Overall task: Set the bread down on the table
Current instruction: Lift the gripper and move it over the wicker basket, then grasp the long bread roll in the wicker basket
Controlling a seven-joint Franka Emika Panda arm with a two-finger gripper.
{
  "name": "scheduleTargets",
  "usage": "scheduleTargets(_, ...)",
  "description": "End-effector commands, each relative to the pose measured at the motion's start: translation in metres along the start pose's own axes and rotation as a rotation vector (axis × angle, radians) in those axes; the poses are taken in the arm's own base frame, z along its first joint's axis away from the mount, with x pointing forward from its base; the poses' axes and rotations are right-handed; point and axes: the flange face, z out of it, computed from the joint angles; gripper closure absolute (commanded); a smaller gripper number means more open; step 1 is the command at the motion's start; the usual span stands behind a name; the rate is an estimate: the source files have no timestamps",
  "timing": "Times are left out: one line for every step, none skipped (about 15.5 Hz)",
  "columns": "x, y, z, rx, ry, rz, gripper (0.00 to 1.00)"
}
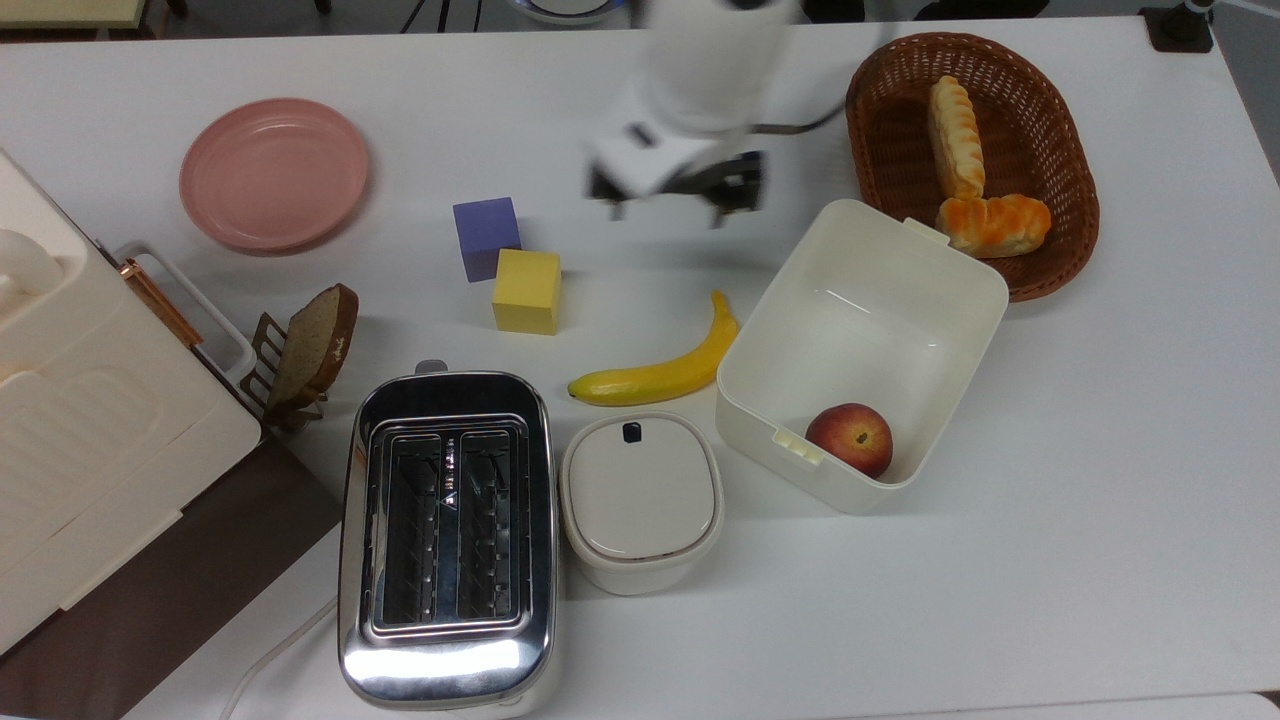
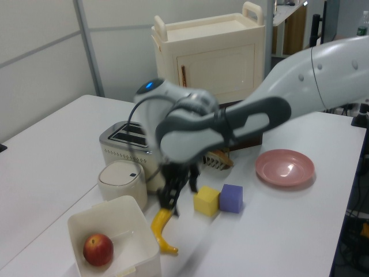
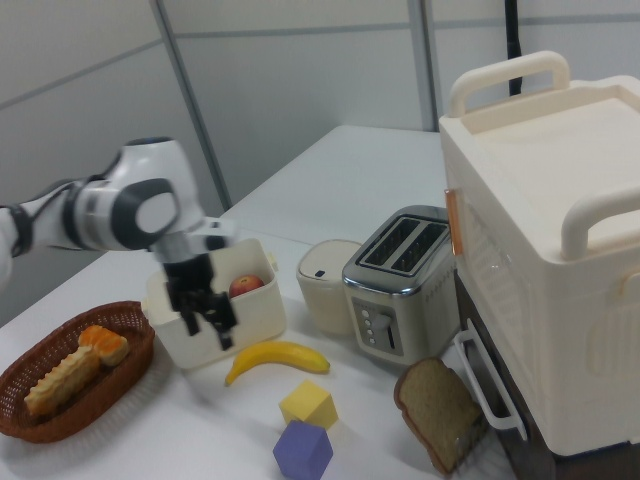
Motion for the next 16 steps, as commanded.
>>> scheduleTargets(-0.036, -0.091, 0.0, 0.019, -0.025, -0.023, 0.0)
scheduleTargets(-0.048, -0.115, -0.001, 0.018, -0.028, -0.04, 0.0)
scheduleTargets(-0.06, -0.137, -0.002, 0.017, -0.026, -0.041, 0.0)
scheduleTargets(-0.072, -0.156, -0.003, 0.013, -0.023, -0.044, 0.0)
scheduleTargets(-0.083, -0.174, -0.002, 0.007, -0.023, -0.054, 0.0)
scheduleTargets(-0.094, -0.19, -0.003, 0.003, -0.019, -0.061, 0.0)
scheduleTargets(-0.104, -0.205, -0.004, 0.004, -0.009, -0.064, 0.0)
scheduleTargets(-0.113, -0.219, -0.003, 0.001, -0.005, -0.064, 0.0)
scheduleTargets(-0.123, -0.233, -0.003, 0.003, 0.003, -0.063, 0.0)
scheduleTargets(-0.131, -0.247, -0.002, 0.007, 0.015, -0.053, 0.0)
scheduleTargets(-0.134, -0.257, 0.003, 0.013, 0.025, -0.028, 0.0)
scheduleTargets(-0.135, -0.266, 0.012, 0.015, 0.024, -0.01, 0.0)
scheduleTargets(-0.138, -0.276, 0.026, 0.004, 0.02, -0.011, 0.0)
scheduleTargets(-0.139, -0.285, 0.037, 0.001, 0.023, -0.018, 0.0)
scheduleTargets(-0.136, -0.288, 0.046, 0.001, 0.025, -0.018, 0.0)
scheduleTargets(-0.134, -0.291, 0.055, -0.003, 0.024, -0.02, 0.0)
